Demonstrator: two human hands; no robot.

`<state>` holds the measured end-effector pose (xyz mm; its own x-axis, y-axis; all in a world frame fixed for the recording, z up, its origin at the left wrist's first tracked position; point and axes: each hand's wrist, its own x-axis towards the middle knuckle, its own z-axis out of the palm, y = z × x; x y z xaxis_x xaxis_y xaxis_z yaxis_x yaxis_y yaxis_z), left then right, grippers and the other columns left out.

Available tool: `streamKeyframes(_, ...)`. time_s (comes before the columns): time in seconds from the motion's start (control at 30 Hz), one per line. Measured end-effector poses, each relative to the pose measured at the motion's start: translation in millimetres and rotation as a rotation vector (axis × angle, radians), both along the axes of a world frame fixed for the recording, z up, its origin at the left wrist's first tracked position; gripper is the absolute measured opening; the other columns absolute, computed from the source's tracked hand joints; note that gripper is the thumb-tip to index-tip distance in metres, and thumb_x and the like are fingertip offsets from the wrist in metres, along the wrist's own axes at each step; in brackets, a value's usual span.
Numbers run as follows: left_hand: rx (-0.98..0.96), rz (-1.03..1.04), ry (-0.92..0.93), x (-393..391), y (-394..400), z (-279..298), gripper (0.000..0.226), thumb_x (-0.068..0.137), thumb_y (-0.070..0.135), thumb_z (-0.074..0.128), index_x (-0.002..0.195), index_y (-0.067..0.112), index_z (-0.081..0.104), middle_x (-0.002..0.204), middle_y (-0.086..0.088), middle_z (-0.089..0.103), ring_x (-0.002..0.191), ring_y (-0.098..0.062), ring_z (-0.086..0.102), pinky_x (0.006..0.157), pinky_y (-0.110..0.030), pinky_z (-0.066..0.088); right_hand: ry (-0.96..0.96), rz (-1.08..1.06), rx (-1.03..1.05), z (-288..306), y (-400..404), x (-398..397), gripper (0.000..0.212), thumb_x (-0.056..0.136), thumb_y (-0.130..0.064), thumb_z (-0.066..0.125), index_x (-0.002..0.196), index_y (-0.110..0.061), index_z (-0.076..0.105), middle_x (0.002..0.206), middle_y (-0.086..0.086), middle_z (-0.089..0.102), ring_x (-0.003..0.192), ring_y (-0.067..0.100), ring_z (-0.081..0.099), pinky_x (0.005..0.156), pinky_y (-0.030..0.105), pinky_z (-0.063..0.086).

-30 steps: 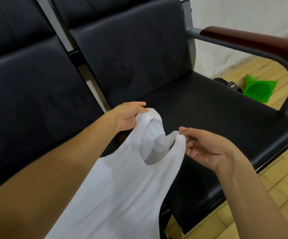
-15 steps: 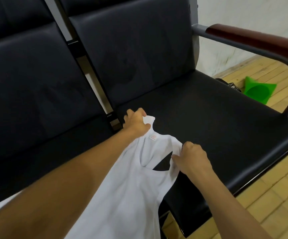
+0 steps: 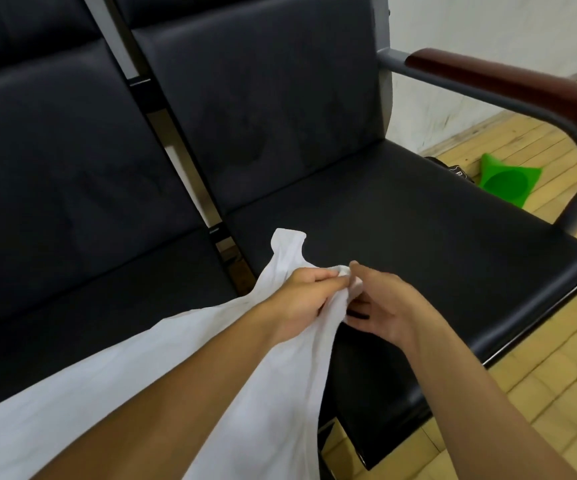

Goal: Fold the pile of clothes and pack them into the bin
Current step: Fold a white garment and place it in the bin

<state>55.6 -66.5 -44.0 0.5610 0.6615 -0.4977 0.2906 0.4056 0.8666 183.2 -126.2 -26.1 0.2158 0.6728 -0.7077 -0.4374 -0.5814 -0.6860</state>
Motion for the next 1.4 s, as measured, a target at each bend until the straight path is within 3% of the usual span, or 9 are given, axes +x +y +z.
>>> streamKeyframes(0.2, -0.032, -0.090, 0.012, -10, 15, 12, 0.032, 0.093, 0.025, 0.068, 0.120, 0.009, 0.062, 0.113, -0.015, 0.071, 0.104, -0.024, 0.069, 0.093, -0.033, 0.055, 0.351, -0.353, 0.090, 10, -2, 8, 0.016, 0.094, -0.005, 0.061, 0.110, -0.005, 0.064, 0.106, 0.018, 0.067, 0.094, 0.028, 0.068, 0.078, 0.042, 0.057)
streamKeyframes(0.3, 0.336, 0.138, 0.284, -12, 43, 7, 0.019, 0.091, 0.025, 0.070, 0.101, 0.010, 0.065, 0.102, -0.011, 0.070, 0.082, -0.017, 0.067, 0.076, -0.025, 0.054, 0.236, -0.399, 0.034, 6, 0, 16, 0.025, 0.092, -0.002, 0.062, 0.116, -0.011, 0.064, 0.114, 0.015, 0.064, 0.099, 0.027, 0.066, 0.089, 0.042, 0.055)
streamKeyframes(0.43, 0.565, 0.173, 0.664, -16, 85, -3, 0.039, 0.087, 0.037, 0.071, 0.115, 0.014, 0.057, 0.108, 0.000, 0.055, 0.097, -0.017, 0.056, 0.078, -0.028, 0.043, 0.231, -0.403, -0.008, 5, 0, 15, 0.018, 0.091, 0.002, 0.059, 0.106, -0.008, 0.063, 0.102, 0.013, 0.065, 0.090, 0.026, 0.064, 0.088, 0.044, 0.055)
streamKeyframes(0.67, 0.500, 0.113, 0.537, 22, 110, -11, 0.009, 0.094, 0.024, 0.065, 0.100, 0.017, 0.063, 0.099, -0.001, 0.064, 0.094, -0.018, 0.063, 0.077, -0.030, 0.050, 0.235, -0.461, -0.085, 0, -1, 26, 0.023, 0.085, 0.003, 0.055, 0.105, -0.006, 0.061, 0.092, 0.014, 0.063, 0.079, 0.029, 0.062, 0.072, 0.044, 0.054)
streamKeyframes(0.8, 0.552, 0.098, 0.385, 43, 117, 1, 0.013, 0.097, 0.015, 0.060, 0.109, 0.013, 0.065, 0.100, -0.003, 0.064, 0.093, -0.018, 0.063, 0.077, -0.029, 0.054, 0.003, -0.410, -0.095, -10, -1, 42, 0.036, 0.084, -0.002, 0.061, 0.120, -0.005, 0.059, 0.098, 0.012, 0.061, 0.088, 0.027, 0.063, 0.091, 0.051, 0.053)
streamKeyframes(1.0, 0.598, -0.145, 0.530, 48, 124, -1, 0.036, 0.091, 0.014, 0.068, 0.121, 0.021, 0.052, 0.105, -0.007, 0.064, 0.098, -0.020, 0.065, 0.083, -0.031, 0.055, -0.903, 0.163, -0.087, -9, -20, 58, 0.019, 0.094, -0.009, 0.056, 0.106, -0.016, 0.068, 0.090, 0.002, 0.064, 0.071, 0.014, 0.058, 0.053, 0.025, 0.043)
streamKeyframes(1.13, 0.630, -0.299, 0.502, 42, 125, 8, 0.043, 0.089, 0.009, 0.069, 0.130, 0.019, 0.057, 0.106, -0.005, 0.067, 0.099, -0.019, 0.066, 0.092, -0.040, 0.056, -0.973, 0.298, -0.164, -14, -17, 57, 0.017, 0.094, -0.019, 0.061, 0.111, -0.016, 0.063, 0.094, 0.002, 0.061, 0.073, 0.015, 0.057, 0.054, 0.026, 0.041)
streamKeyframes(1.3, 0.694, -0.459, 0.446, 22, 119, 37, 0.012, 0.090, 0.009, 0.067, 0.097, 0.017, 0.072, 0.099, -0.003, 0.070, 0.095, -0.015, 0.067, 0.085, -0.031, 0.058, -1.011, 0.306, -0.094, -9, -6, 46, 0.008, 0.097, -0.025, 0.059, 0.102, -0.020, 0.061, 0.088, 0.001, 0.060, 0.073, 0.014, 0.059, 0.055, 0.026, 0.043)
streamKeyframes(1.4, 0.709, -0.400, 0.394, -13, 114, 70, 0.018, 0.090, 0.003, 0.059, 0.086, 0.016, 0.071, 0.090, -0.001, 0.067, 0.086, -0.011, 0.063, 0.075, -0.023, 0.052, -0.869, 0.346, 0.077, 12, -3, 28, 0.010, 0.093, -0.031, 0.065, 0.090, -0.021, 0.063, 0.088, 0.003, 0.066, 0.076, 0.015, 0.063, 0.057, 0.024, 0.045)
